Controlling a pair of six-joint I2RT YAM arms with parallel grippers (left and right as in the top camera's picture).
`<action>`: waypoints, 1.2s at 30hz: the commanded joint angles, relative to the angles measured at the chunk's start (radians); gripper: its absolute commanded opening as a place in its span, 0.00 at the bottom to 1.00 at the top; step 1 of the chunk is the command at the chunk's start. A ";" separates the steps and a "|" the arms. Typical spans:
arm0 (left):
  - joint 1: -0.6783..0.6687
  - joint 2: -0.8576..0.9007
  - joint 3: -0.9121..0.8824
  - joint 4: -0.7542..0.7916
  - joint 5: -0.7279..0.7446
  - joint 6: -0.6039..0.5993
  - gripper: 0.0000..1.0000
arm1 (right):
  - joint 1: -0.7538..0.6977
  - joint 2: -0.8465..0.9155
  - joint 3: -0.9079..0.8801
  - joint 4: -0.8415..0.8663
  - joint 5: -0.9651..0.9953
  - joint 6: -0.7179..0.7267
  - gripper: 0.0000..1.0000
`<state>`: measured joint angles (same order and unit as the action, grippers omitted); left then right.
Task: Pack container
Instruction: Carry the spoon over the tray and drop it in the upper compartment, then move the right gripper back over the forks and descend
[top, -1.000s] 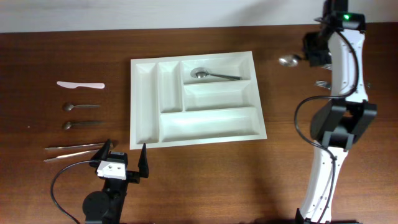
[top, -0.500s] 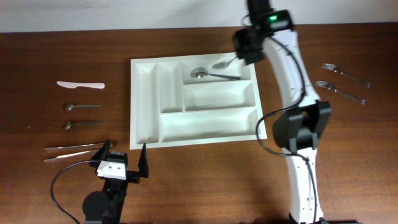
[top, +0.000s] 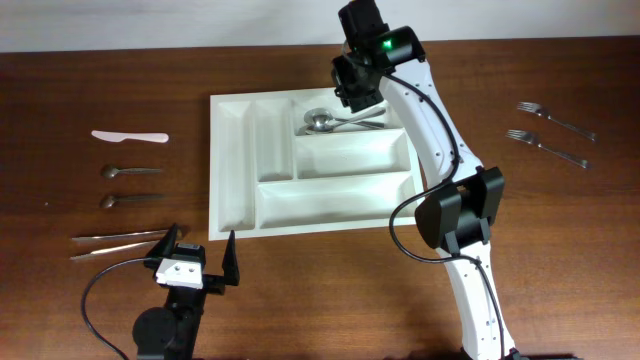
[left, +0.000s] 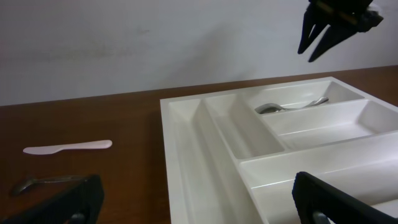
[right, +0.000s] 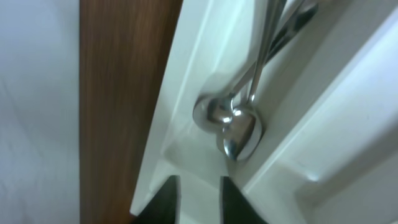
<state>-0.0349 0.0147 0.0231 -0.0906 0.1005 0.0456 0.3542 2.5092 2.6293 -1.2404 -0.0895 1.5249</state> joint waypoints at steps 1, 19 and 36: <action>0.005 -0.008 -0.004 -0.003 -0.004 0.008 0.99 | -0.045 0.000 0.017 -0.011 0.090 -0.083 0.45; 0.005 -0.008 -0.004 -0.003 -0.004 0.008 0.99 | -0.583 0.000 0.017 -0.232 0.113 -0.280 0.99; 0.005 -0.008 -0.004 -0.003 -0.003 0.008 0.99 | -0.822 0.000 -0.129 -0.211 0.135 -0.226 0.99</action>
<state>-0.0349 0.0147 0.0231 -0.0906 0.1005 0.0456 -0.4587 2.5092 2.5458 -1.4548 0.0261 1.2785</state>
